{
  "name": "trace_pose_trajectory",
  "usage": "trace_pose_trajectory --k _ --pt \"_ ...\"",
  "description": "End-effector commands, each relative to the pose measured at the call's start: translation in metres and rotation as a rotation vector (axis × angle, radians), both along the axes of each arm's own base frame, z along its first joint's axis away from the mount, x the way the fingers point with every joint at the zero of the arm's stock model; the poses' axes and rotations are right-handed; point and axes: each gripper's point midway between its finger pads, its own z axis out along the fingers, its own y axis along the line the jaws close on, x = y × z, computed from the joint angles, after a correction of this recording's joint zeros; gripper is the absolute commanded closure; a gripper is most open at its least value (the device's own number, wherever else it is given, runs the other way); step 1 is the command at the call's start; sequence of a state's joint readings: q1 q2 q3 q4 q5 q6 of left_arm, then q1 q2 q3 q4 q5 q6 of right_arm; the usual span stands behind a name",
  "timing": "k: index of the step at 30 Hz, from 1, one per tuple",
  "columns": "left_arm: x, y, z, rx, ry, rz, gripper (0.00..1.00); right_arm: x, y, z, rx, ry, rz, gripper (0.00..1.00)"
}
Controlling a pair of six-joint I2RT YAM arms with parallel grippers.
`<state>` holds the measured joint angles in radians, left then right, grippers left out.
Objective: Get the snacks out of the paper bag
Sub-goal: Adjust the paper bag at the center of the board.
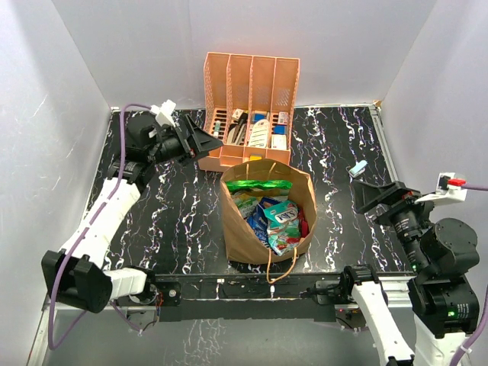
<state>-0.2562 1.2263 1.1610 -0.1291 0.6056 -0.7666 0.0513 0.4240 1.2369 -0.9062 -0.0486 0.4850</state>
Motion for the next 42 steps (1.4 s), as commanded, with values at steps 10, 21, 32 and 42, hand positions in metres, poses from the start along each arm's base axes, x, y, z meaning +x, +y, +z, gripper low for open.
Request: trace_pose_trajectory --k 10,21,32,42 --pt "-0.027 -0.064 -0.001 -0.321 0.241 -0.248 0.02 -0.018 0.011 -0.005 0.067 0.010 0.049 0.02" --pt "-0.035 -0.115 0.028 -0.436 0.235 -0.424 0.05 -0.024 -0.001 -0.005 0.067 -0.002 -0.021 0.02" --pt "-0.058 -0.116 0.097 -0.510 0.080 -0.475 0.26 -0.018 0.000 -0.008 0.069 0.013 -0.019 0.02" --pt "-0.049 -0.106 0.059 -0.183 0.009 -0.354 0.25 0.003 0.046 -0.041 0.054 0.177 0.263 0.02"
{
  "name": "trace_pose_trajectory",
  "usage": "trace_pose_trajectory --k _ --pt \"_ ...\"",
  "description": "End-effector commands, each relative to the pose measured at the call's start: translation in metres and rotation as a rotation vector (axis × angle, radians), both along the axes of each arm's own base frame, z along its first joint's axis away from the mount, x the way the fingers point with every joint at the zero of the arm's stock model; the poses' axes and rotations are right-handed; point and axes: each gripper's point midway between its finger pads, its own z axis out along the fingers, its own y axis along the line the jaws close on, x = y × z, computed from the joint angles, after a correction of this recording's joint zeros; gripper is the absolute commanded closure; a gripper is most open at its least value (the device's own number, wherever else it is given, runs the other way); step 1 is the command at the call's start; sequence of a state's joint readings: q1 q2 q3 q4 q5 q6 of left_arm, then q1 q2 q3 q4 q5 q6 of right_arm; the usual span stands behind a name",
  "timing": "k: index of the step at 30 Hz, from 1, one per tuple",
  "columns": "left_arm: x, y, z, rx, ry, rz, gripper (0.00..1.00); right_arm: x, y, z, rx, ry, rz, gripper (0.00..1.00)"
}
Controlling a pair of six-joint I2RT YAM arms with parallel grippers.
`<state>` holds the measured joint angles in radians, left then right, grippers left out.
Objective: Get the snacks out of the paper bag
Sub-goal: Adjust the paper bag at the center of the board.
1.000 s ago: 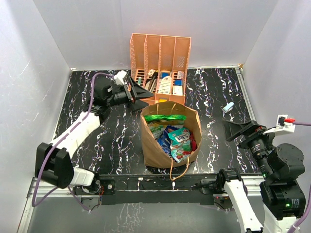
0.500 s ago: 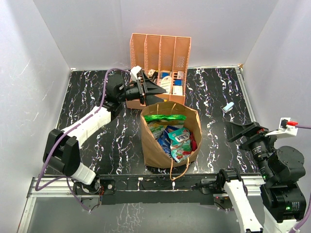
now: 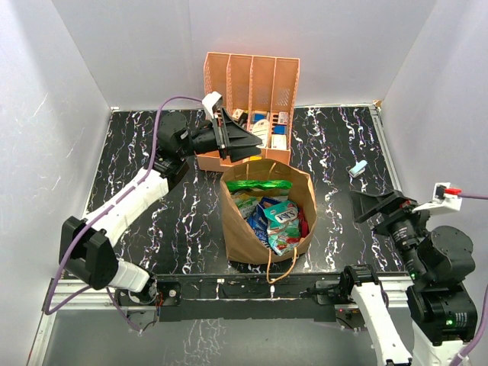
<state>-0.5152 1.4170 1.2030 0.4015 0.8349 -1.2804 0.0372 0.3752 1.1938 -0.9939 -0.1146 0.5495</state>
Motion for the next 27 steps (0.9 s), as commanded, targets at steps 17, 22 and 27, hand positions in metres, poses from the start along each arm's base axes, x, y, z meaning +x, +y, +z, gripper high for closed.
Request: trace_pose_trajectory --k 17,22,27 --pt "0.008 0.050 -0.068 0.663 -0.351 0.101 0.24 0.055 0.054 0.000 -0.135 0.173 0.432 0.05" --pt "0.003 0.047 -0.073 0.634 -0.317 0.087 0.45 0.070 0.076 0.045 -0.063 0.090 0.553 0.13" --pt "0.001 0.048 -0.072 0.627 -0.319 0.097 0.61 0.078 0.092 0.077 0.023 0.041 0.644 0.18"
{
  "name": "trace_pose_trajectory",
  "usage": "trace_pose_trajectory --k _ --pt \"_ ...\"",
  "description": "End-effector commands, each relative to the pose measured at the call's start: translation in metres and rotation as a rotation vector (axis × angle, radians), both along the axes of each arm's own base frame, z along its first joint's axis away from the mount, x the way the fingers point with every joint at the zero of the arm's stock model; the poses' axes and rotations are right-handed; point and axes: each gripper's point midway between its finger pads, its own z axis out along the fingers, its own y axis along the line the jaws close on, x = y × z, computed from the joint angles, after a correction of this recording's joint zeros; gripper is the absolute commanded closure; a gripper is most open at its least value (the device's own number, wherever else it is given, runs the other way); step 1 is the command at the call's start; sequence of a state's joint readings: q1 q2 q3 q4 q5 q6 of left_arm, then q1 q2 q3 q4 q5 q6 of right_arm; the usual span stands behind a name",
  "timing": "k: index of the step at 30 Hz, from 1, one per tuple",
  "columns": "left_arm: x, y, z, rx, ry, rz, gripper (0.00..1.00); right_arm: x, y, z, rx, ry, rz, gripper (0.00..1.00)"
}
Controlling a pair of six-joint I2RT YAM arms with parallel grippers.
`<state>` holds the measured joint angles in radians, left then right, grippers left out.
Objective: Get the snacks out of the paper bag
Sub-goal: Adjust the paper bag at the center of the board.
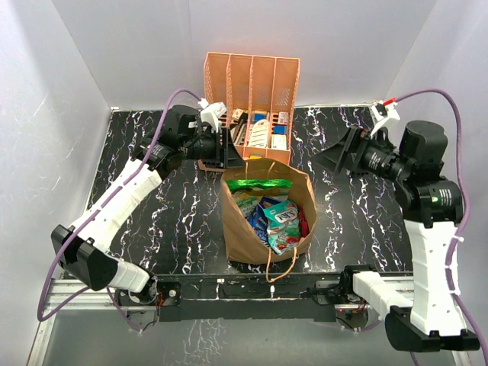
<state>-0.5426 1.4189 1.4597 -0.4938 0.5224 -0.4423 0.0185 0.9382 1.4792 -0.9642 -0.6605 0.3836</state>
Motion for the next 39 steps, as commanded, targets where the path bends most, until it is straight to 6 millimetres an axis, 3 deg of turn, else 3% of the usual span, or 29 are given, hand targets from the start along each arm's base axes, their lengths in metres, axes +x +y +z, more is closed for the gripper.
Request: trace_pose_trajectory --k 1,4,9,11,12,14,18,21,24,33,39 --pt "-0.009 0.003 0.013 -0.022 -0.036 -0.010 0.65 0.001 0.016 0.049 0.087 -0.116 0.097 0.19" --pt "-0.011 0.001 0.015 -0.040 -0.023 -0.015 0.74 0.011 0.018 0.051 0.099 -0.098 0.103 0.20" --pt "-0.011 -0.001 0.017 -0.057 -0.012 -0.010 0.83 0.021 0.043 0.048 0.103 -0.063 0.138 0.24" --pt "-0.015 0.000 0.026 -0.079 -0.023 -0.011 0.84 0.022 0.069 0.042 0.102 -0.034 0.183 0.25" --pt "-0.017 -0.001 0.030 -0.092 -0.025 -0.017 0.85 0.013 0.094 0.037 0.091 -0.007 0.241 0.26" --pt "-0.019 -0.002 0.033 -0.104 -0.021 -0.026 0.86 0.012 0.121 0.027 0.029 0.014 0.217 0.27" --pt "-0.022 -0.001 0.038 -0.109 -0.018 -0.029 0.91 0.014 0.150 0.008 -0.040 0.040 0.163 0.28" --pt "-0.027 0.000 0.045 -0.123 -0.025 -0.043 0.93 0.025 0.152 -0.016 -0.131 0.085 0.071 0.36" --pt "-0.030 0.001 0.047 -0.123 -0.029 -0.044 0.96 0.035 0.138 -0.026 -0.200 0.087 -0.048 0.43" --pt "-0.033 0.000 0.049 -0.137 -0.028 -0.055 1.00 0.036 0.129 -0.064 -0.274 0.151 -0.103 0.43" --pt "-0.033 0.001 0.052 -0.146 -0.030 -0.048 1.00 0.032 0.115 -0.073 -0.277 0.151 -0.145 0.41"
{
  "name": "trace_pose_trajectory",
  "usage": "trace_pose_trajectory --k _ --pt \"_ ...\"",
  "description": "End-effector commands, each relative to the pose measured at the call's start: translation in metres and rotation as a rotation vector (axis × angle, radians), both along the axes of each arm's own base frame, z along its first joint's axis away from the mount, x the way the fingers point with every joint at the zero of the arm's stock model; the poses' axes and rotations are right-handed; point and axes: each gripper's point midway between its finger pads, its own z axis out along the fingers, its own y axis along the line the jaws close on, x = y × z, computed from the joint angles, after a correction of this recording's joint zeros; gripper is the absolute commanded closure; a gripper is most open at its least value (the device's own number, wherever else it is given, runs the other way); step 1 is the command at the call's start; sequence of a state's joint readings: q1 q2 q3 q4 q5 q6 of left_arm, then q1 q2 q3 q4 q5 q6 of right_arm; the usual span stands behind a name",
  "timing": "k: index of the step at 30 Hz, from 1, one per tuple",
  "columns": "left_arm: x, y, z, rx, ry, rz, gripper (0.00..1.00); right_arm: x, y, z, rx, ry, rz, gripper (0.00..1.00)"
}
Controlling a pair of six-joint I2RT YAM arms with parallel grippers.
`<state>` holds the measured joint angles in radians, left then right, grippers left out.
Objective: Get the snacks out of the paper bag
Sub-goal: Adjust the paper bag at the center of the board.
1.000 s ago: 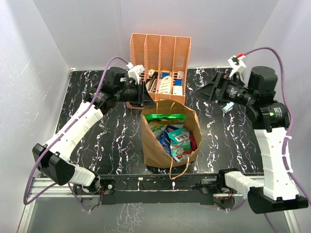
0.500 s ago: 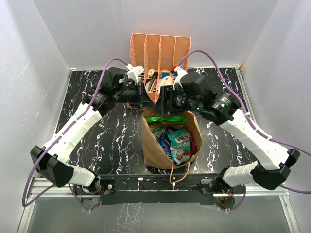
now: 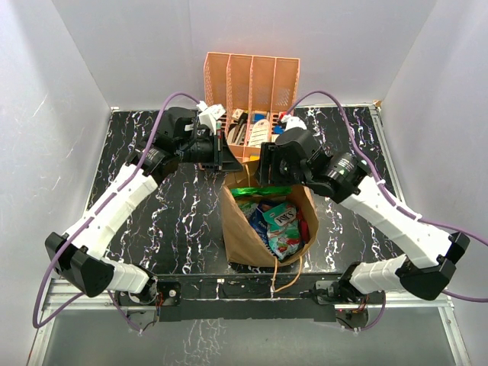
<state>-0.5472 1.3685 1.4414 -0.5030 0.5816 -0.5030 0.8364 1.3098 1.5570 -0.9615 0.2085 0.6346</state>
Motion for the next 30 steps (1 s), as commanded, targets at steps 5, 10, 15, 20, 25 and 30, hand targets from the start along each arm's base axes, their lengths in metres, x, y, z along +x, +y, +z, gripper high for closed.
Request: trace_pose_trajectory --k 5,10,15,20,25,30 --pt "-0.012 0.006 0.042 -0.093 -0.087 0.017 1.00 0.004 -0.020 0.020 0.059 -0.101 -0.099 0.38" --pt "-0.017 0.003 0.045 -0.132 -0.075 0.001 1.00 0.023 -0.006 0.028 0.168 -0.223 -0.117 0.40" --pt "-0.020 0.005 0.045 -0.137 -0.068 0.011 1.00 0.036 0.012 0.046 0.361 -0.345 -0.121 0.43" --pt "-0.021 0.014 0.043 -0.103 -0.088 0.046 1.00 0.028 0.035 0.079 0.550 -0.398 -0.024 0.46" --pt "-0.014 0.030 0.042 -0.039 -0.131 0.130 1.00 0.010 0.055 0.102 0.678 -0.346 0.081 0.52" --pt "-0.014 0.040 0.048 -0.013 -0.171 0.171 0.93 0.001 0.060 0.124 0.822 -0.307 0.099 0.56"
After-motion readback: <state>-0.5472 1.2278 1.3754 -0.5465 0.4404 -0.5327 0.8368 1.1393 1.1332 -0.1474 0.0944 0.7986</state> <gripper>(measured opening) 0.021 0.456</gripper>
